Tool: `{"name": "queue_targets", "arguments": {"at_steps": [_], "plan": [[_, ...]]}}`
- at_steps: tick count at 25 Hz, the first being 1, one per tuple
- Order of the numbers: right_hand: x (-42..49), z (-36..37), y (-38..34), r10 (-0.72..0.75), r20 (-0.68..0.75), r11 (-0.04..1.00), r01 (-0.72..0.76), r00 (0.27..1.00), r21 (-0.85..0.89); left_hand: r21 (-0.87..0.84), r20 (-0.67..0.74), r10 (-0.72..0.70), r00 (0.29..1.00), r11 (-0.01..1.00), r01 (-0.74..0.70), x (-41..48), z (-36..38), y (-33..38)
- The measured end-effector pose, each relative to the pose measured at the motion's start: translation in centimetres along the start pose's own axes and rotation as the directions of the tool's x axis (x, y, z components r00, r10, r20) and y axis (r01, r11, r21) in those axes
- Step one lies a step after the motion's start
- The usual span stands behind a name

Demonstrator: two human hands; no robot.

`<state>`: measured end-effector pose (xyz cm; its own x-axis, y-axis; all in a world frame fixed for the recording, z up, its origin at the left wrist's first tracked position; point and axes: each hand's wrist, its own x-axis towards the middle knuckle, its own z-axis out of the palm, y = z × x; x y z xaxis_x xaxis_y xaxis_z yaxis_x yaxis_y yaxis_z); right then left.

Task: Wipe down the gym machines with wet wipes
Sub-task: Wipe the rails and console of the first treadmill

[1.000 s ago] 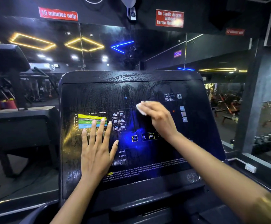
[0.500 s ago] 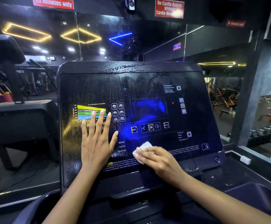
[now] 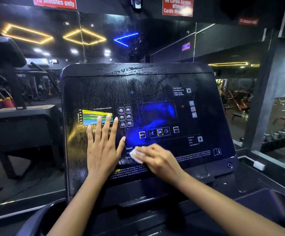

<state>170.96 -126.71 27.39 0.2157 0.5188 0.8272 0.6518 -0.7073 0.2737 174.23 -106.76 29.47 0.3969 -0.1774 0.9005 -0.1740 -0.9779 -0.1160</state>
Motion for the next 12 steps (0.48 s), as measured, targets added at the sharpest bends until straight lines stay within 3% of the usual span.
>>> {"name": "queue_targets", "arguments": {"at_steps": [5,8,12], "plan": [[-6.3,-1.4,-1.0,-0.109,0.275,0.991,0.082,0.955,0.109,-0.102,-0.039,0.002,0.999,0.995,-0.006,-0.1,-0.9,0.2],[-7.7,-3.5,0.5,-0.124,0.31,0.987,0.083,0.943,0.14,-0.141,-0.061,0.024,0.998,0.99,-0.032,-1.5,-1.4,1.5],[-6.2,-2.8,-2.1,-0.176,0.347,0.962,0.086,0.921,0.259,-0.119,0.019,0.023,1.0,0.993,-0.02,-3.7,-1.0,4.1]]}}
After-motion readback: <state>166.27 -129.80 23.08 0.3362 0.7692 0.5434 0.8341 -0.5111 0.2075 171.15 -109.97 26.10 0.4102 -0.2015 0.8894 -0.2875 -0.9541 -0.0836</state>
